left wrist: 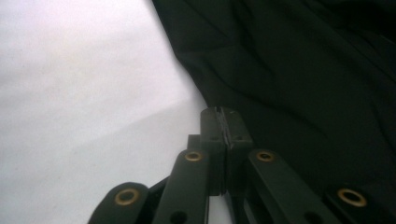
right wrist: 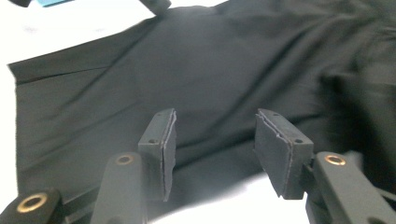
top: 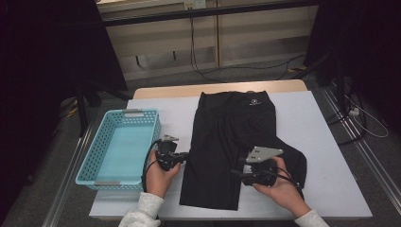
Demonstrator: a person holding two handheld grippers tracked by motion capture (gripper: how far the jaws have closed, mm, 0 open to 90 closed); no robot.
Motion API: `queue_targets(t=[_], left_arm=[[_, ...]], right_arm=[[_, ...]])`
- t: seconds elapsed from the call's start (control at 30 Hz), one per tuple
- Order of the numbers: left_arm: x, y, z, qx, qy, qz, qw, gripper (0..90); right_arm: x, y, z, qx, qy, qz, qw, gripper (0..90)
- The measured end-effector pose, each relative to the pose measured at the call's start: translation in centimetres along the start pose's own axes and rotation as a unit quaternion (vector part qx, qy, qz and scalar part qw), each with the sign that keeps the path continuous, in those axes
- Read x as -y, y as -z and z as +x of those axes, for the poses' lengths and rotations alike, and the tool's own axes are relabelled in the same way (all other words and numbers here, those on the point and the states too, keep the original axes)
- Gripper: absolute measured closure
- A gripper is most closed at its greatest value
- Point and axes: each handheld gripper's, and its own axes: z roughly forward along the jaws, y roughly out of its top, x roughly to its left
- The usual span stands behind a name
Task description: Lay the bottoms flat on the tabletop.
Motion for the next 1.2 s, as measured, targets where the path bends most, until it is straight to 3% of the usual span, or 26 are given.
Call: queue_targets(t=[0.07,0.17,0.23,0.3,0.53,0.6,0.73,0.8,0.97,1.03,1.13,1.2], left_arm=[[-0.1,0.1,0.0,-0.001,0.001,-0.005,1.0,80.4],[-0.3,0.4,-0.2,0.001,-0.003,-0.025,0.9997,57.1],[-0.5,0.6,-0.4,-0.004,-0.024,-0.029,0.9993,48.1],[-0.6,0.4,-0.6,0.0,-0.033,-0.034,0.9989,38.2],[-0.7,0.0,-1.2,0.009,-0.052,-0.027,0.9982,30.4],[-0.7,0.0,-1.3,0.013,-0.056,-0.024,0.998,29.8],[-0.8,-0.2,-1.5,0.015,-0.056,-0.024,0.998,29.2],[-0.8,-0.1,-1.5,0.016,-0.057,-0.027,0.9979,29.1],[-0.9,-0.1,-1.6,0.018,-0.056,-0.031,0.9978,29.0],[-0.9,-0.1,-1.7,0.019,-0.059,-0.027,0.9977,28.9],[-0.9,-0.2,-1.8,0.022,-0.062,-0.024,0.9975,28.7],[-0.9,-0.2,-1.8,0.021,-0.064,-0.024,0.9974,28.6]], right_arm=[[0.1,0.6,-0.7,0.019,-0.007,-0.002,0.9998,45.7],[0.2,1.5,-2.0,0.051,-0.016,-0.001,0.9986,44.4],[0.4,2.0,-2.7,0.065,-0.022,-0.002,0.9977,44.5],[0.9,2.4,-3.5,0.084,-0.031,0.003,0.9959,46.4],[2.5,2.1,-4.4,0.102,-0.03,0.05,0.993,59.9],[2.8,2.0,-4.5,0.095,-0.03,0.058,0.9933,76.9],[3.0,2.0,-4.7,0.103,-0.031,0.061,0.9923,89.5],[2.9,2.0,-4.6,0.082,-0.038,0.062,0.994,89.7],[1.6,1.8,-2.3,0.018,-0.042,0.03,0.9985,89.3],[1.5,1.1,-1.5,0.001,-0.04,0.029,0.9988,80.7],[1.4,0.9,-1.4,0.009,-0.044,0.032,0.9985,64.2],[1.2,1.8,-2.3,0.029,-0.057,0.017,0.9978,58.3]])
